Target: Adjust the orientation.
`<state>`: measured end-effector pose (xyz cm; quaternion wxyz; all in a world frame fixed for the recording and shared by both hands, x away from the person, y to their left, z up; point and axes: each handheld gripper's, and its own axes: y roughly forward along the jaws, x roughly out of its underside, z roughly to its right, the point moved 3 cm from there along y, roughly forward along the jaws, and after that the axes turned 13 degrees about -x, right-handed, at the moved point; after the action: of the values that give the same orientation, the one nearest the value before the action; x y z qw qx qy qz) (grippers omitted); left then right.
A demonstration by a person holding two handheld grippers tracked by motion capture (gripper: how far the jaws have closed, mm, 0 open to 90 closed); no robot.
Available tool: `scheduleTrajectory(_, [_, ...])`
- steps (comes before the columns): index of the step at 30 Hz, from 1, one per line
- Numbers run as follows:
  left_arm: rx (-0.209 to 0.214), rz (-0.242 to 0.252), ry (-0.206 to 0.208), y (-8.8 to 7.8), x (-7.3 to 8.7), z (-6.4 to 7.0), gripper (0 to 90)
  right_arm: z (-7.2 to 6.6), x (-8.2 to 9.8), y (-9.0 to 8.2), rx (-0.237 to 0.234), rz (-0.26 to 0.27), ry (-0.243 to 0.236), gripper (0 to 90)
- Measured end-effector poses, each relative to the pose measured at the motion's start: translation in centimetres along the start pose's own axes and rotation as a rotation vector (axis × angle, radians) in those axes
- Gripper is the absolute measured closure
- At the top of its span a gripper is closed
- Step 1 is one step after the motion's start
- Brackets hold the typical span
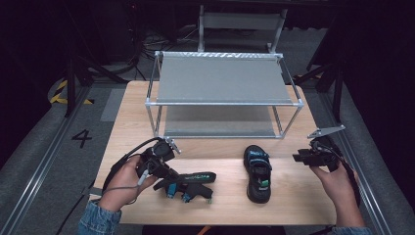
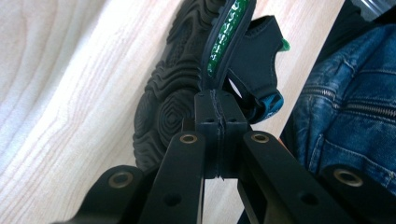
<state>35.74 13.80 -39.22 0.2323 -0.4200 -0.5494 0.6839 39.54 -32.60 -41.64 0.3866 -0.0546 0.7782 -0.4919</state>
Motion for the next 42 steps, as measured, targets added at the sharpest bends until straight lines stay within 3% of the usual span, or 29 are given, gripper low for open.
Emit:
scheduleTrajectory(9, [-0.081,0.076,-0.021,-0.2,-0.6,-1.0,89.5,-0.2,0.1,0.1,0.001,-0.002,0.002,64.5])
scheduleTrajectory(20, [-0.126,0.101,-0.052,0.1,-1.5,-3.2,89.5,-0.6,0.9,0.1,0.009,-0.018,0.012,64.6])
scheduleTrajectory(28, [-0.183,0.093,-0.062,1.1,-2.4,-4.5,89.3,-0.8,1.9,-0.5,0.025,-0.012,0.021,64.6])
scheduleTrajectory(36, [-0.24,0.065,-0.047,2.6,-3.4,-5.1,87.8,-0.7,2.9,-1.1,0.027,-0.011,0.044,63.9])
scheduleTrajectory(38, [-0.208,0.046,-0.036,3.3,-3.7,-5.2,87.4,-0.7,3.1,-1.1,0.026,-0.01,0.048,63.9])
scheduleTrajectory(39, [-0.278,0.019,-0.032,3.7,-3.7,-5.3,88.4,-0.7,3.2,-1.2,0.029,-0.012,0.046,63.8])
scheduleTrajectory(40, [-0.32,0.005,-0.035,4.2,-3.8,-5.4,88.5,-0.7,3.2,-1.2,0.028,-0.014,0.052,63.8])
scheduleTrajectory(42, [-0.305,0.004,-0.053,4.7,-3.9,-5.9,89.0,-0.7,3.4,-1.3,0.03,-0.012,0.054,63.8])
